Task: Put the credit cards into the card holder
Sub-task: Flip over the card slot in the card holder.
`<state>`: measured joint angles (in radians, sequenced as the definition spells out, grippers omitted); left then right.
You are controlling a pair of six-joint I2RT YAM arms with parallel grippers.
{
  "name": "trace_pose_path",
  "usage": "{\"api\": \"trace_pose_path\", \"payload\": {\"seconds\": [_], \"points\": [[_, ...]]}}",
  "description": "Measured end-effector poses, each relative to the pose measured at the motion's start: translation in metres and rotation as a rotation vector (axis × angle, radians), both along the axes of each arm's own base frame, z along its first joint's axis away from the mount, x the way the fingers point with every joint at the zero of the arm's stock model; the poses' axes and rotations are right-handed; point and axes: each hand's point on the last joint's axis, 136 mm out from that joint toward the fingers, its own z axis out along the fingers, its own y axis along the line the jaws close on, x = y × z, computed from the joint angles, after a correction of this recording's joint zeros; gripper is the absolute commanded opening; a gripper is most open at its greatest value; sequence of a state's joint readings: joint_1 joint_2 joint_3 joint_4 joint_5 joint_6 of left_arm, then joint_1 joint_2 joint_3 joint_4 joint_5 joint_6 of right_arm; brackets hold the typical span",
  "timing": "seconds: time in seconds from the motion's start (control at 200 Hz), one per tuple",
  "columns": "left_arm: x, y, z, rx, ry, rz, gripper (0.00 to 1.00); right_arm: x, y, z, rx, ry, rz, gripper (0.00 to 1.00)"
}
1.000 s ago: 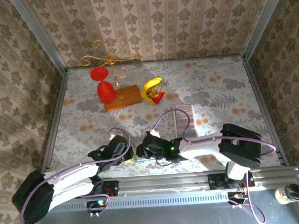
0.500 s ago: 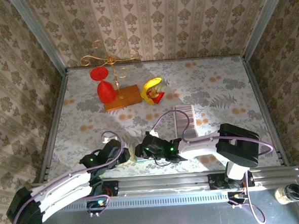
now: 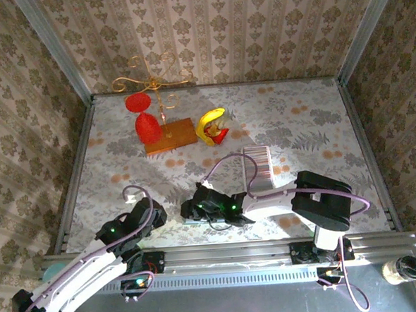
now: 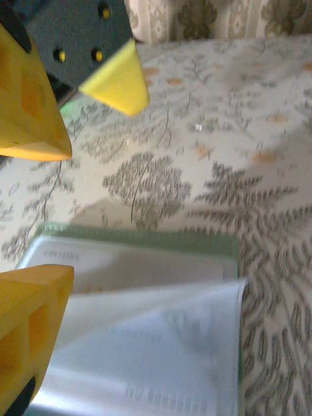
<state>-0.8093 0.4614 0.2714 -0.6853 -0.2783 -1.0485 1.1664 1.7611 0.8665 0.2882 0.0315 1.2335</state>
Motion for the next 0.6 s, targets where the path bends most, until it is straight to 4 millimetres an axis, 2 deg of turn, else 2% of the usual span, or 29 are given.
{"api": "trace_pose_path", "payload": {"seconds": [0.225,0.46,0.6], "points": [[0.001,0.008,0.001,0.019,0.002,0.032,0.37,0.006,0.021,0.028,0.09,-0.036,0.016,0.47],[0.004,0.012,0.002,0.02,-0.001,0.057,0.38,0.009,0.029,0.042,0.123,-0.078,0.04,0.51],[0.005,0.013,0.002,0.019,-0.001,0.068,0.39,0.011,0.036,0.056,0.141,-0.117,0.067,0.53]]}}
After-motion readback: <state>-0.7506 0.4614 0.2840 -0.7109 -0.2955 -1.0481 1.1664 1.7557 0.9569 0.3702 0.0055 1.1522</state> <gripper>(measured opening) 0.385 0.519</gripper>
